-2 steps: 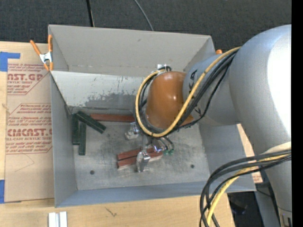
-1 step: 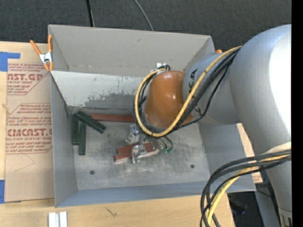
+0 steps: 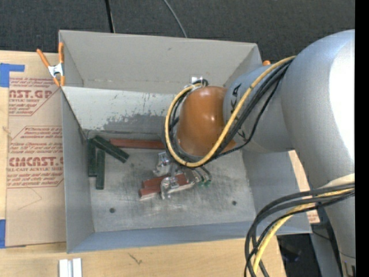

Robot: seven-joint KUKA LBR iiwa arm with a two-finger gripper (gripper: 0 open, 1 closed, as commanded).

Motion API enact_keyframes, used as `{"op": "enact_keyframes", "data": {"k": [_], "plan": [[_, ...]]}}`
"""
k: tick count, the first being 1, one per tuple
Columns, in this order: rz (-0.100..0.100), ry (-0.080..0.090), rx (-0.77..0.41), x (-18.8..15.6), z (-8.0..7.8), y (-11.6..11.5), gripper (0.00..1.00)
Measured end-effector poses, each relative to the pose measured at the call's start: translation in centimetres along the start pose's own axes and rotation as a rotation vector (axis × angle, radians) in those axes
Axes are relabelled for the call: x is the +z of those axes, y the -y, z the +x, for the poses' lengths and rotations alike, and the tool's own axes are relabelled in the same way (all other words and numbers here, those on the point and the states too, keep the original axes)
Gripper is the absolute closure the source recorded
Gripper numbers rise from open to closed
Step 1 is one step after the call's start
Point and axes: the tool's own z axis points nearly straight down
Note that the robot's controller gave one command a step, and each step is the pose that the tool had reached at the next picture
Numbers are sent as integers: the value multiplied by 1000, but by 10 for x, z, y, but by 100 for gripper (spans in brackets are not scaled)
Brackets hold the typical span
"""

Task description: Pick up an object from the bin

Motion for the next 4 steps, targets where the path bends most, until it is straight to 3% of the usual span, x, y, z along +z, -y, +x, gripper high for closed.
{"op": "enact_keyframes", "data": {"k": [1, 2, 4], "plan": [[0, -9, -1, -3, 1, 0, 100], [0, -33, -2, -14, 4, 0, 100], [2, -32, -1, -45, 3, 0, 100]]}}
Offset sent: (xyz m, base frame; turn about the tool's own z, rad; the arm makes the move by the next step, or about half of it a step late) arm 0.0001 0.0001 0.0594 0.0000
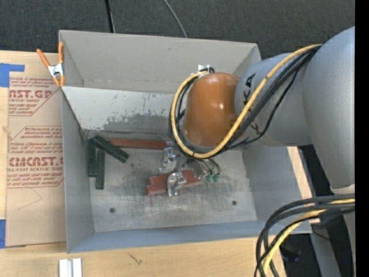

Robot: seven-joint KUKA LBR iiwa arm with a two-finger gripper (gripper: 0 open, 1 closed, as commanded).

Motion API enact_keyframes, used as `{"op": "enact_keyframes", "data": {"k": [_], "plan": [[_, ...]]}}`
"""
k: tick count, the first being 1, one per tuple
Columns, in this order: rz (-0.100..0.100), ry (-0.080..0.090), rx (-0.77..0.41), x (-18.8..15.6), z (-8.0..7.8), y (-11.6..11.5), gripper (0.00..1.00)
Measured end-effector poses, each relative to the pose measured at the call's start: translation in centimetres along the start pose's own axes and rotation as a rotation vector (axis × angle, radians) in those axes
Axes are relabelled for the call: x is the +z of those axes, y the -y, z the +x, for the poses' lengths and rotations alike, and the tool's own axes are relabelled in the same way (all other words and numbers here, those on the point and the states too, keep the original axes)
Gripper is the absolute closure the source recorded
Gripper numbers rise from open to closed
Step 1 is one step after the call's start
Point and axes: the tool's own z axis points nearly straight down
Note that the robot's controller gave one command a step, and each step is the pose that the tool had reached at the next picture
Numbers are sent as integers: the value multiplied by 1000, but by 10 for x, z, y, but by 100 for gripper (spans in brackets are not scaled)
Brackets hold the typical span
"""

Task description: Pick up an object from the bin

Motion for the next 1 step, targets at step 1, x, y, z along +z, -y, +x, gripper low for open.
{"op": "enact_keyframes", "data": {"k": [1], "plan": [[0, 1, 0, -7, 0, 0, 100]]}}
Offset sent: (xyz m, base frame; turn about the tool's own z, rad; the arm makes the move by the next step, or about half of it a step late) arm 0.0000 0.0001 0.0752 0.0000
